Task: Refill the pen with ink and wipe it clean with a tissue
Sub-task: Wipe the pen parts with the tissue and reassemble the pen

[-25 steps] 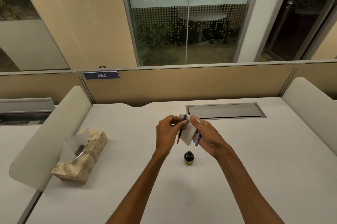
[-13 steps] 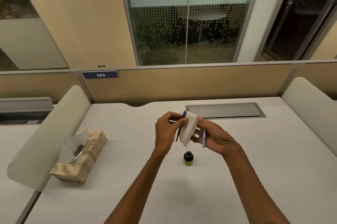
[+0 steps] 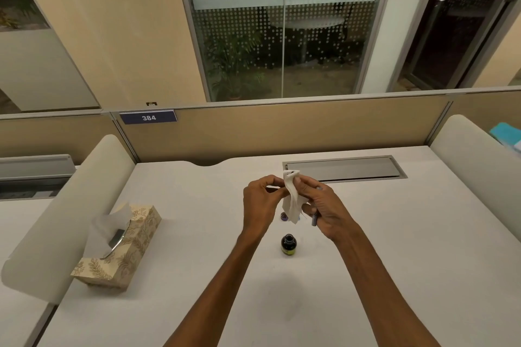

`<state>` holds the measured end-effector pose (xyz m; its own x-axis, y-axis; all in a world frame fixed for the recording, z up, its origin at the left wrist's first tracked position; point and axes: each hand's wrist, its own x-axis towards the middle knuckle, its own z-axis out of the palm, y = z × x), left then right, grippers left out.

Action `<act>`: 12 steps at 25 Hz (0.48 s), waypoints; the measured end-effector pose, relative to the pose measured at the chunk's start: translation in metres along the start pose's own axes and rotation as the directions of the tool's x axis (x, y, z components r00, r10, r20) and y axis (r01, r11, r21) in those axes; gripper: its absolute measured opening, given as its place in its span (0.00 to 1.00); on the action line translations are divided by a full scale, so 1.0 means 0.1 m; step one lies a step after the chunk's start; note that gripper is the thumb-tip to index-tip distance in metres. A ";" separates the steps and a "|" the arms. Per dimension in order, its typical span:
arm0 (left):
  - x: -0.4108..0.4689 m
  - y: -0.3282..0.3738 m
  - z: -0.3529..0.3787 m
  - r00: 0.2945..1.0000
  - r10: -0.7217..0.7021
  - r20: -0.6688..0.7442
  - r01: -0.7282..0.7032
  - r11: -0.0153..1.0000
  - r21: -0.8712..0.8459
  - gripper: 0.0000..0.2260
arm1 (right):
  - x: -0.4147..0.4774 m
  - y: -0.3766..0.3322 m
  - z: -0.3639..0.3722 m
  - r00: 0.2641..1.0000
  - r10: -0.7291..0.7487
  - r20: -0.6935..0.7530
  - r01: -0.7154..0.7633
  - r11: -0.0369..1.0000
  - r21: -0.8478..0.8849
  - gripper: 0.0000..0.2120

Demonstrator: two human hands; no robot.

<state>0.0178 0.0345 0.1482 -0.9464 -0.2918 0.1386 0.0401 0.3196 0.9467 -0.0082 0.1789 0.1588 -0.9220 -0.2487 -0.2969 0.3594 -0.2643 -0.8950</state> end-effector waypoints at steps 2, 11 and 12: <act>0.00 0.01 -0.01 1.000 0.003 0.023 -0.002 0.999 -0.037 0.03 | 0.01 0.01 0.00 0.998 -0.042 -0.037 0.041 0.999 -0.033 0.17; 0.04 0.01 -0.08 0.977 -0.032 0.209 0.058 0.991 -0.118 0.07 | 0.04 0.01 0.09 0.964 -0.235 -0.127 0.194 0.942 -0.274 0.16; 0.04 0.04 -0.11 0.970 -0.020 0.241 0.054 0.989 -0.135 0.08 | 0.04 0.00 0.11 0.960 -0.246 -0.135 0.200 0.938 -0.283 0.16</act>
<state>0.0181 0.0248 0.1558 -0.9964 -0.0722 0.0453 0.0318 0.1787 0.9834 -0.0105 0.1682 0.1615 -0.9928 -0.0478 -0.1100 0.1117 -0.0344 -0.9932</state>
